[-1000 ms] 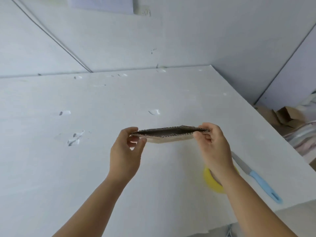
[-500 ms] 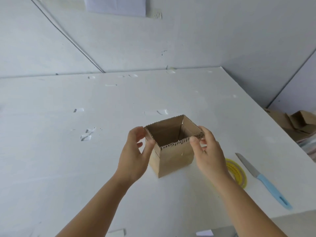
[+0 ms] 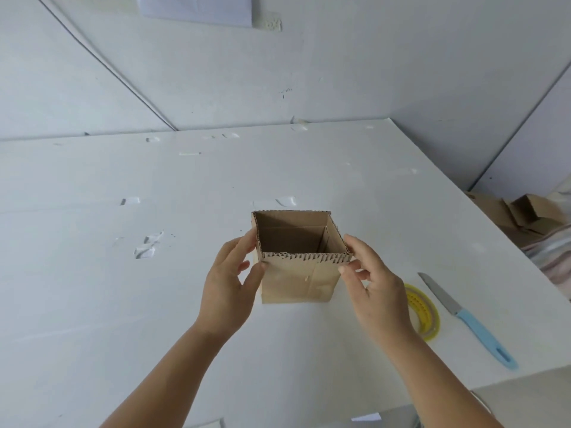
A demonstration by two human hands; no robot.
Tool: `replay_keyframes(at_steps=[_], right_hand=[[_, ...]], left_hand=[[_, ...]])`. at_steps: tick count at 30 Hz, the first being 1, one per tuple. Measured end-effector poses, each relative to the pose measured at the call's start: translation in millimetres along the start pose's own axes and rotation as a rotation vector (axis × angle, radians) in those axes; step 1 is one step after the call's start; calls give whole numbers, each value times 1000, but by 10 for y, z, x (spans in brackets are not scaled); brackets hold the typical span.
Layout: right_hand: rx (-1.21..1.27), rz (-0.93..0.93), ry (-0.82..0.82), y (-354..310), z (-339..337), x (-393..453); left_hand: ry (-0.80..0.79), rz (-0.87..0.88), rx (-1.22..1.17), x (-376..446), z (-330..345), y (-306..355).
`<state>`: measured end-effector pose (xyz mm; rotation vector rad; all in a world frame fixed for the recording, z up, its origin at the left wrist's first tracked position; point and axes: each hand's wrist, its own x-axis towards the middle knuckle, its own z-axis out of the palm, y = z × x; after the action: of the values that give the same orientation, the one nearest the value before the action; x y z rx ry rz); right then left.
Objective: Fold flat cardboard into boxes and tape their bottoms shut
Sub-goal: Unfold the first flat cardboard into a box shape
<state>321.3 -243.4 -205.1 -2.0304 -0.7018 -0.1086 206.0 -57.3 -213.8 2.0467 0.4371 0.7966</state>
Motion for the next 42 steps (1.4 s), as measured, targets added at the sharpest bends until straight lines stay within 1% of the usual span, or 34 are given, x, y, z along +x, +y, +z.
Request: replay_keyframes(at_steps=[3, 5, 9, 11, 14, 17, 20, 22, 24, 27, 29, 32, 33, 36, 38, 40, 42], right_hand=[[-64, -39, 10, -4, 43, -13], [-53, -25, 13, -3, 69, -7], [51, 41, -16, 24, 96, 35], [92, 65, -23, 24, 99, 44], [120, 91, -32, 43, 111, 59], [102, 91, -83, 38, 115, 126], [-34, 19, -141, 28, 113, 246], [-130, -5, -150, 27, 133, 321], [-171, 20, -136, 15, 162, 368], [-150, 37, -166, 4, 192, 393], [-196, -27, -232, -16, 178, 446], [-332, -154, -362, -51, 157, 581], [-370, -182, -377, -67, 151, 625], [-484, -247, -334, -95, 133, 646], [-515, -295, -310, -78, 132, 586], [-501, -322, -322, -46, 143, 519], [-505, -311, -375, -27, 162, 462]], left_hand=[[-20, -18, -37, -13, -14, -48], [-28, -6, -13, -15, -14, -57], [-4, 137, 127, 16, 16, -27], [-14, 156, 151, 24, 32, -34], [3, 113, 160, 38, 35, -77], [33, 22, 91, 41, 61, -90], [56, -47, -1, 43, 121, -40], [90, -21, -12, 74, 148, -5], [107, -22, -22, 133, 145, 20], [44, -43, 69, 185, 121, 22], [-36, -17, 184, 226, 89, 10], [-190, 51, 322, 334, 26, 27], [-230, 55, 359, 367, 12, 39], [-282, 72, 460, 408, 9, 75], [-287, 143, 545, 368, 22, 66], [-308, 198, 584, 311, 29, 21], [-388, 197, 609, 254, 45, -31]])
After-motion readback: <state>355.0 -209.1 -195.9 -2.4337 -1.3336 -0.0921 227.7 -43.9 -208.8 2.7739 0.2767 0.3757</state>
